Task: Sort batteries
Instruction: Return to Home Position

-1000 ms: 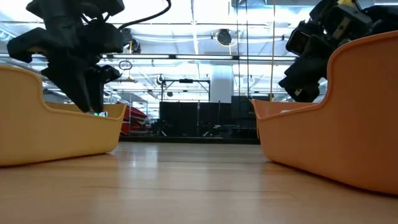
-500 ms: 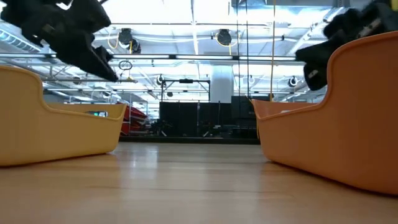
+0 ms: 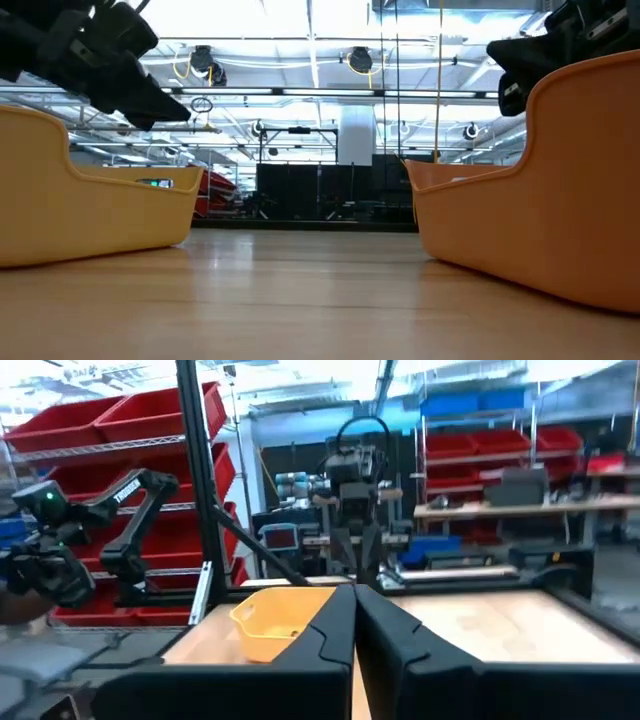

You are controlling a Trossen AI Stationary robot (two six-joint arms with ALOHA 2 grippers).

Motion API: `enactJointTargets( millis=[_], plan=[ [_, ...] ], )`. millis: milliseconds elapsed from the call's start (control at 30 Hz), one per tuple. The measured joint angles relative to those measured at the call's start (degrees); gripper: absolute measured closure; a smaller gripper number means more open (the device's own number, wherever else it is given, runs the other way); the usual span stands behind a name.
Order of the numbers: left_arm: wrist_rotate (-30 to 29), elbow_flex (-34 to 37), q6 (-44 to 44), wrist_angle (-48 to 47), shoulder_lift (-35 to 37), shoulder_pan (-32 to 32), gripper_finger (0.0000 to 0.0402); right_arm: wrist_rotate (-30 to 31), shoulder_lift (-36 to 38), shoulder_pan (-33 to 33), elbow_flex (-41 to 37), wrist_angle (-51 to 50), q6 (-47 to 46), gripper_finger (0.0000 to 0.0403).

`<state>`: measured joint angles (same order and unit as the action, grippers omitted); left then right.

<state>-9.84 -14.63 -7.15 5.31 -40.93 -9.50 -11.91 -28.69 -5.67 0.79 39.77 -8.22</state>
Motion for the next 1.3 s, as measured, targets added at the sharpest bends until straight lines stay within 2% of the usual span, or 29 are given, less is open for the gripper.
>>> enactJointTargets(
  millis=[233, 600, 867, 1100, 1200, 1300],
  plan=[
    [-1.17, 2.65, -1.14, 3.71, 0.87, 0.00, 0.0368, 0.01, 1.13, 0.00, 0.00, -0.09, 1.09, 0.0402],
    [-2.65, 6.51, 0.55, 10.01, 4.57, 0.04, 0.0382, 0.01, 1.02, 0.02, 0.00, -5.19, 1.00, 0.0399],
    [-6.85, 9.71, 2.19, 13.45, 13.18, 0.21, 0.0382, 0.03, 0.96, 0.02, 0.00, -6.53, 1.00, 0.0399],
    [-7.24, 11.95, 3.31, 14.44, 23.51, 0.17, 0.0382, 0.03, 0.98, 0.02, 0.00, -6.51, 1.00, 0.0399],
    [-7.22, 12.25, 3.20, 12.61, 25.64, 0.15, 0.0382, 0.03, 0.98, 0.04, 0.00, -6.51, 1.00, 0.0399],
    [-7.20, 12.30, -0.74, 10.62, 25.90, 0.15, 0.0382, 0.03, 0.98, 0.03, 0.00, -6.51, 1.00, 0.0399]
  ],
)
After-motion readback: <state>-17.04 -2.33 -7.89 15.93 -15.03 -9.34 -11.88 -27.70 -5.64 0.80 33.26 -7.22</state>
